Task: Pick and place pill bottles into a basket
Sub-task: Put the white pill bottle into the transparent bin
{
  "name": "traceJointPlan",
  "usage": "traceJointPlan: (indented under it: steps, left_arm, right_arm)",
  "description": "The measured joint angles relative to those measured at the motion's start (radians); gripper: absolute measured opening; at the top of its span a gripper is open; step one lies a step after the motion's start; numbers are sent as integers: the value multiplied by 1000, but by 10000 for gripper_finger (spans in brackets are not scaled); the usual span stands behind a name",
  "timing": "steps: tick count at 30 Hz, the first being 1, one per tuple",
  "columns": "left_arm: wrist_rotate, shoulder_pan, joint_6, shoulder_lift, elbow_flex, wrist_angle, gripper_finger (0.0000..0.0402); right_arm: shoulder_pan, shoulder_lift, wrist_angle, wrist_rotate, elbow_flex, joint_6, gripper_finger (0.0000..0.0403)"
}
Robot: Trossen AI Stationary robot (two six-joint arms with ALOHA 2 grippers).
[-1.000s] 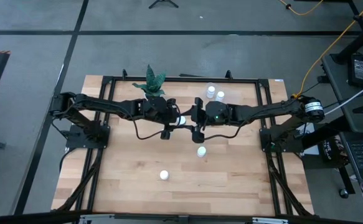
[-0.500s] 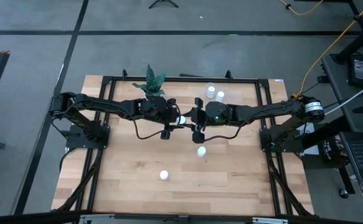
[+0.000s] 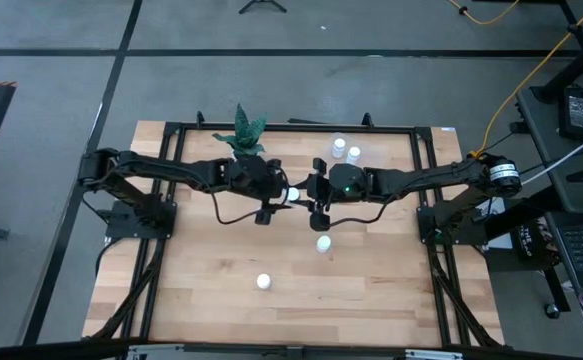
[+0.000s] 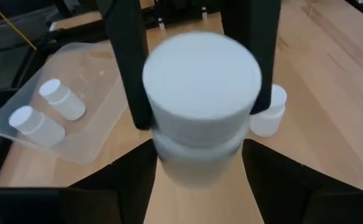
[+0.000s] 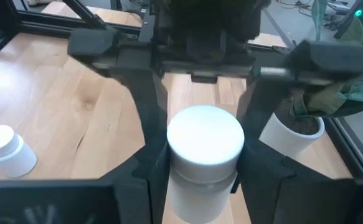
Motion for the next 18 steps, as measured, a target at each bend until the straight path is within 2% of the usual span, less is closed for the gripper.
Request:
traceJointPlan:
  steps: [9, 13, 18]
  left_arm:
    - [-32, 0, 6, -144, 0, -131, 204]
    - [-58, 0, 32, -218, -6, -175, 176]
    - [-123, 0, 29, -309, -50, -176, 127]
  right_arm:
    - [-13, 0, -14, 32, 0, -26, 148]
    - [-26, -14, -51, 58, 0, -55, 148]
    - [-51, -103, -88, 102, 1, -74, 148]
